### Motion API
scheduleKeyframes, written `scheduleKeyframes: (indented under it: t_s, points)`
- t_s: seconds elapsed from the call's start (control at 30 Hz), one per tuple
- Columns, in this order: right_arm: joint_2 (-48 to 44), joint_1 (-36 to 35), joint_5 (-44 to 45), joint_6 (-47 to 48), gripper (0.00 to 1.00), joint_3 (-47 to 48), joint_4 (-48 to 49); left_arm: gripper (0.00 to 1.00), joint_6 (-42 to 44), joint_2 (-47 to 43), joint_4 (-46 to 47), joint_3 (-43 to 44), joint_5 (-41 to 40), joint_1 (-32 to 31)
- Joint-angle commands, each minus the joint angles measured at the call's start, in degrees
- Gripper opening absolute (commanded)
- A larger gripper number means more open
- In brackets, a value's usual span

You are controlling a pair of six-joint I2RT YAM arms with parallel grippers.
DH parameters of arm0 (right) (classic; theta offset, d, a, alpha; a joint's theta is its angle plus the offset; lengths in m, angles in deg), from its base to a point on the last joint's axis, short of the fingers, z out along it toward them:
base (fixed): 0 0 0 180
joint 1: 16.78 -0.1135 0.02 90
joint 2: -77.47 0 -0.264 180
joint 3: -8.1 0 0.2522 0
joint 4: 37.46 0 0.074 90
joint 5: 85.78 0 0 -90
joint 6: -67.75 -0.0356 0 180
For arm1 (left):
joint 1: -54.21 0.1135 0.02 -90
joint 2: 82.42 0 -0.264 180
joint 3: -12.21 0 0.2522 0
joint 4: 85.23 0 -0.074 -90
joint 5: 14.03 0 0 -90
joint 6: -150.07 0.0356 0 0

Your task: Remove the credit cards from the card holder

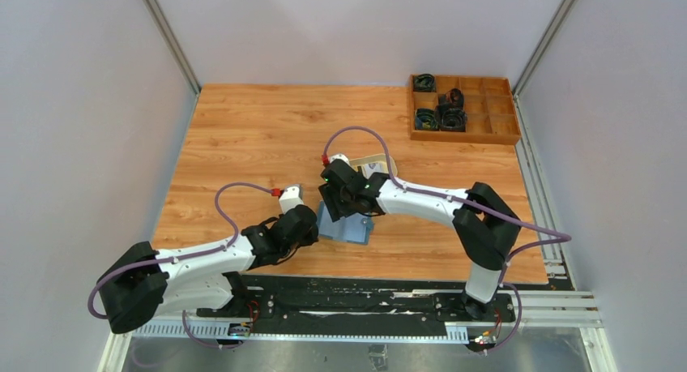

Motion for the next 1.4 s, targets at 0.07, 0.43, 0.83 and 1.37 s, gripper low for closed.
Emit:
scheduleKeyframes:
  t_s: [0.07,0.43,0.83,1.37]
  points:
    - [6.6,-0.5,-5.6,-5.5,0.66,9.3,0.7,0.0,0.0,0.3,-0.4,0.9,-2.1,-0.6]
    - [10.4,-0.9,-4.2,-6.1,0.66,9.4,0.4,0.0,0.0,-1.6,-2.3,1.0,-3.6,-0.5]
    - [1.4,-0.9,0.7,-6.4,0.65,2.2,6.6,0.0,-0.4,0.1,-0.9,0.3,-2.8,-0.5]
    - [5.2,-1.9,-1.0,-8.4,0.65,4.1,3.9,0.0,-2.3,0.2,-1.0,-0.2,-3.6,-0.5]
